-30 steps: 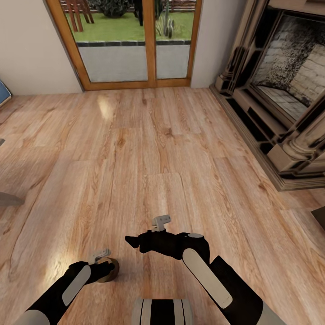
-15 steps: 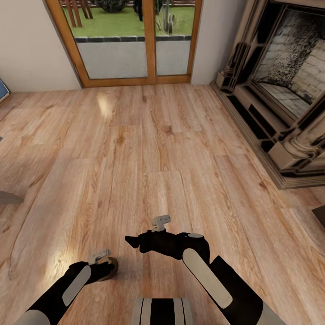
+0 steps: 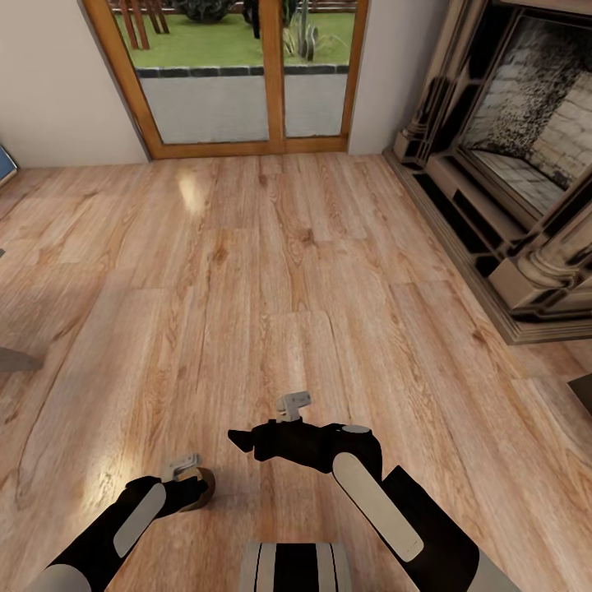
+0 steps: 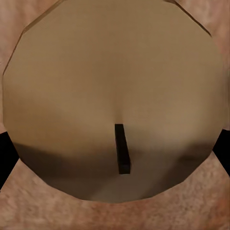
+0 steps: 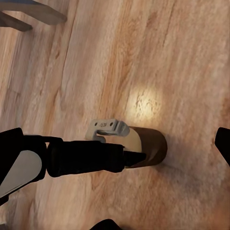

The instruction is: Place each of the two pumpkins and all three candles from the living room inside a cabinet in the living room (use any cabinet), then make sure every cabinet is closed, and position the cauldron so it is next to a table in the living room.

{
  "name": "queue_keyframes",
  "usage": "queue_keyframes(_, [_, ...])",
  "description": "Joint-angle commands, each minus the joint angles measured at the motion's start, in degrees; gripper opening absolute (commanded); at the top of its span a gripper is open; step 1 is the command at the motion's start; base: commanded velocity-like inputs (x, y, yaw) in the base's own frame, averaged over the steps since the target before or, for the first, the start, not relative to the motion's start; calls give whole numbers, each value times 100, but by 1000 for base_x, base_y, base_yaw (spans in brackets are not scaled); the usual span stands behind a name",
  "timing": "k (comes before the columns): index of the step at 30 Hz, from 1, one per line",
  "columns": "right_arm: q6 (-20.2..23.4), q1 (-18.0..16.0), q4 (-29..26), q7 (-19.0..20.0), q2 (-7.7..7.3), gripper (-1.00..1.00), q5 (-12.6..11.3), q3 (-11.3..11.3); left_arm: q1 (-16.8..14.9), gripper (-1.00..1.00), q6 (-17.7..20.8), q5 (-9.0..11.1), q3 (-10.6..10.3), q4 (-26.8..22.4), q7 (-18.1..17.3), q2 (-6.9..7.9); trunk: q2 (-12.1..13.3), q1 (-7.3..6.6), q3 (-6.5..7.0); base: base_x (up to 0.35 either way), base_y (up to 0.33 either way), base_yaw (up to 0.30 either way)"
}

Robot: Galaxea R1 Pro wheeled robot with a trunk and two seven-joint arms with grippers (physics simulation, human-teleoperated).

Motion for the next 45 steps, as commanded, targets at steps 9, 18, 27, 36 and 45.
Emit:
queue_keyframes(9, [9, -4, -1, -58, -1, 100, -59, 2, -2, -100, 9, 43, -28, -10, 54, 8, -2, -1, -4, 0, 0, 0])
queue_keyframes(18, [9, -4, -5, -58, -1, 100, -59, -1, -2, -100, 9, 44, -28, -12, 50, 11, -2, -1, -4, 0, 0, 0])
queue_keyframes(27, [9, -4, -6, -58, -1, 100, -59, 2, -2, -100, 9, 45, -28, -19, 44, 14, 8, -19, 151, 0, 0, 0])
queue_keyframes(36, [13, -4, 32, -58, -1, 100, -64, -5, -2, -100, 41, 53, -28, -74, -22, 64, 20, -42, 350, 0, 0, 0])
queue_keyframes(45, [27, -4, 47, -66, 8, 100, -86, -50, -2, -100, 506, 190, 386, -382, -25, 377, 32, -65, 550, 0, 0, 0])
